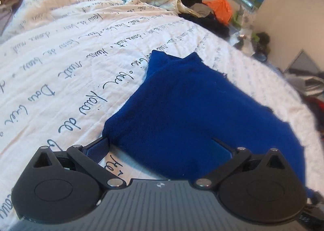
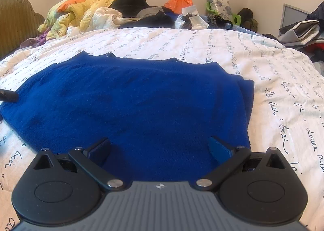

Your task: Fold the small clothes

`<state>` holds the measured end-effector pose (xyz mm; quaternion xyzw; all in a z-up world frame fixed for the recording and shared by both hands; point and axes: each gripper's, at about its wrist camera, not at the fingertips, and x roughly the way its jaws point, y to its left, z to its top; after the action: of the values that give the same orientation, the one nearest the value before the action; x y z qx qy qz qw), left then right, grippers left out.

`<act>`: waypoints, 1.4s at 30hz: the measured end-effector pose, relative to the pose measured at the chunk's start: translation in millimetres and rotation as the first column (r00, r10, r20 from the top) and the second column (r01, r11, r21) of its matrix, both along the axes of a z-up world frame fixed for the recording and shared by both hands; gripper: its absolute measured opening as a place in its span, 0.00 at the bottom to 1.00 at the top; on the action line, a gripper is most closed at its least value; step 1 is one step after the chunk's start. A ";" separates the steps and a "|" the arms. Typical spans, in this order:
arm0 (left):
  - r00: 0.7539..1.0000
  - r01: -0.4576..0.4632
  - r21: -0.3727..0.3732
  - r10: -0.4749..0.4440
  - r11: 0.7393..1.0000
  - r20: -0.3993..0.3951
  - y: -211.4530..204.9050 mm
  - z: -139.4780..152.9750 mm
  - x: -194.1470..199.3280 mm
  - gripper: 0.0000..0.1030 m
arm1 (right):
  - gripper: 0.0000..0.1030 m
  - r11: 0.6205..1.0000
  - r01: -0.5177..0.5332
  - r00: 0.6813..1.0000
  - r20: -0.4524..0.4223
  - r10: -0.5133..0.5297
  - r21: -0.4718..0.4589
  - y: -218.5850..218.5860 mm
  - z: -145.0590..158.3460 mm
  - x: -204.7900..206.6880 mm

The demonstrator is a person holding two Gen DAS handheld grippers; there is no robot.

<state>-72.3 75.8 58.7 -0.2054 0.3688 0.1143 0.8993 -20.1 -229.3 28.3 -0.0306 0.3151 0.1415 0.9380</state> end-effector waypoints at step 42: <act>0.974 -0.179 -0.458 0.223 0.871 0.043 54.1 -13.8 3.4 0.34 | 1.00 0.999 -0.005 1.000 0.000 0.005 0.034 -7.0 2.4 0.9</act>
<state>-68.9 129.9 44.9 -0.4510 0.3190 0.1087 0.8265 -19.2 -236.3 30.7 -0.0155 0.3125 0.1492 0.9380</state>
